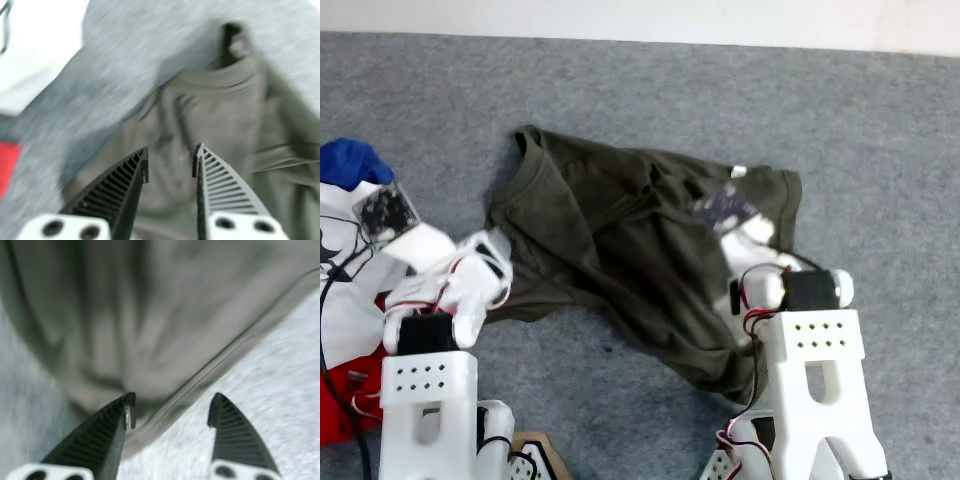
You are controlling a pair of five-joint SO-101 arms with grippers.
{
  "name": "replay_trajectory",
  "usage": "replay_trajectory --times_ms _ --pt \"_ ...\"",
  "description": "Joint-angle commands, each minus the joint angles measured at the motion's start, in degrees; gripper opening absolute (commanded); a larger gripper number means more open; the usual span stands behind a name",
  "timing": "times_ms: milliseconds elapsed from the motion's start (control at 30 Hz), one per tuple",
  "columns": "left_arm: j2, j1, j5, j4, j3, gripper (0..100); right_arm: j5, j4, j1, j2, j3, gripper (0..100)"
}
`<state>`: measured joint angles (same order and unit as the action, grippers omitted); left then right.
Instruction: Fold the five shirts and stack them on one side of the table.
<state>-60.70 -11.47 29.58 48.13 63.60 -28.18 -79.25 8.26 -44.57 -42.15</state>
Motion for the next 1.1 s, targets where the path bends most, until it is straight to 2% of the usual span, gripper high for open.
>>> replay_trajectory --times_ms 0,267,400,500,600,667,800,1067 --pt "6.29 4.7 -0.26 -0.7 -9.71 14 7.82 4.35 -0.75 2.59 4.62 21.7" --pt "38.99 14.99 -0.26 2.29 -33.19 11 17.85 17.63 -0.75 14.9 4.53 21.7" --pt "54.55 15.87 -0.26 2.46 -43.3 11 20.66 27.56 -2.95 20.88 5.05 21.7" --pt "63.78 13.76 -0.26 2.46 -47.96 11 22.15 32.04 -4.18 25.71 7.6 21.7" --pt "69.85 10.77 -0.26 2.46 -49.89 11 23.03 32.31 -4.0 31.52 12.09 21.7" --pt "71.87 8.57 -0.26 2.46 -49.98 10 24.09 32.4 -3.38 35.38 14.99 21.7" --pt "75.03 4.18 -0.62 2.46 -49.8 1 25.41 33.63 -2.77 41.89 20.18 21.7" --pt "77.67 -1.1 -0.62 3.34 -50.15 1 25.41 34.42 -0.22 46.2 23.87 21.7"
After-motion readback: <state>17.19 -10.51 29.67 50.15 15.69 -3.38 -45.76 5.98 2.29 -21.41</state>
